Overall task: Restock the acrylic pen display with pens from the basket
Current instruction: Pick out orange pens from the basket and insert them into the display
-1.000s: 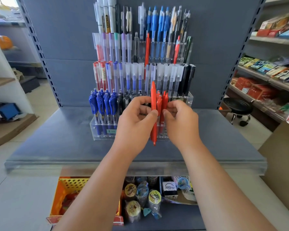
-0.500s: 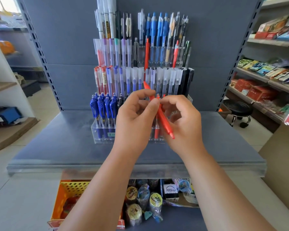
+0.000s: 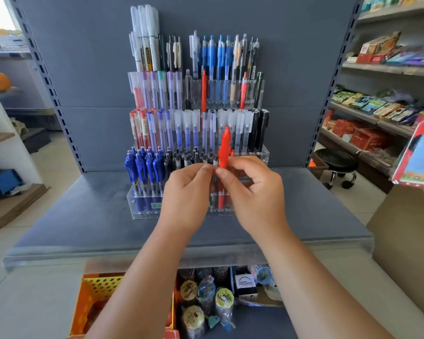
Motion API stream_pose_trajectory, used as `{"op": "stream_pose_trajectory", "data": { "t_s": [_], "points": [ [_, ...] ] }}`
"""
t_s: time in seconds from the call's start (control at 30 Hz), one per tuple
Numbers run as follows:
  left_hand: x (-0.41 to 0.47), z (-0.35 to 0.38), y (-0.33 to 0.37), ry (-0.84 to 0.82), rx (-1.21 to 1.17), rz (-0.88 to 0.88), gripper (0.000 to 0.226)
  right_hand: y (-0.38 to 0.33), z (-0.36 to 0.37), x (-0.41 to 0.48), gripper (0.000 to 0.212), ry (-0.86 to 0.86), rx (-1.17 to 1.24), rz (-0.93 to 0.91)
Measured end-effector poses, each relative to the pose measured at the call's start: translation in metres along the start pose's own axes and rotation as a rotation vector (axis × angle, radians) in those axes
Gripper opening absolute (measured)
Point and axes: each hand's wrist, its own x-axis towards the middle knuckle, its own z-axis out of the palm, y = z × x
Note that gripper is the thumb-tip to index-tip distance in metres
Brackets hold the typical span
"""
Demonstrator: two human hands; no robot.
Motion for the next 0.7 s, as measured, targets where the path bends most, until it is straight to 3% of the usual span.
{"op": "stream_pose_trajectory", "data": {
  "t_s": [0.17, 0.4, 0.7],
  "points": [
    [0.003, -0.007, -0.004, 0.054, 0.018, -0.02, 0.03, 0.001, -0.011, 0.003, 0.012, 0.051, -0.01, 0.067],
    [0.001, 0.004, -0.015, 0.01, 0.05, -0.03, 0.032, 0.023, -0.013, 0.006, 0.012, 0.055, -0.154, 0.152],
    [-0.002, 0.01, -0.019, 0.015, 0.009, -0.037, 0.032, 0.026, -0.012, 0.008, 0.02, 0.073, -0.253, 0.09]
  ]
}}
